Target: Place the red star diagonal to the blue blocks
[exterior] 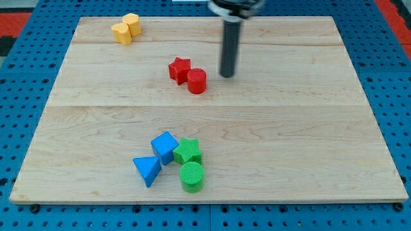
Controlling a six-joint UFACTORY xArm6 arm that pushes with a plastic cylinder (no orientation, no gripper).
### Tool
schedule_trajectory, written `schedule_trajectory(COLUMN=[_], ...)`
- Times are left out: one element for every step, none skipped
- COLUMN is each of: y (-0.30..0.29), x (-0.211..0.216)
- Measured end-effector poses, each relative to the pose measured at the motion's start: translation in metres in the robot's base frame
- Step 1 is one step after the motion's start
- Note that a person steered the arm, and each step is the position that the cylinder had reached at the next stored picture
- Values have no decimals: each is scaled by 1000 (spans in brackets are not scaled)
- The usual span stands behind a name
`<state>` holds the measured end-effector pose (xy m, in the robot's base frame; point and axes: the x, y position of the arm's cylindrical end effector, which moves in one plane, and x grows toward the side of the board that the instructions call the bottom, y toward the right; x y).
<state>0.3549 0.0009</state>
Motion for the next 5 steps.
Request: schedule_trajectory(y=[-81,-138,-158,-158,-178], x=[-5,-8,5,41,52])
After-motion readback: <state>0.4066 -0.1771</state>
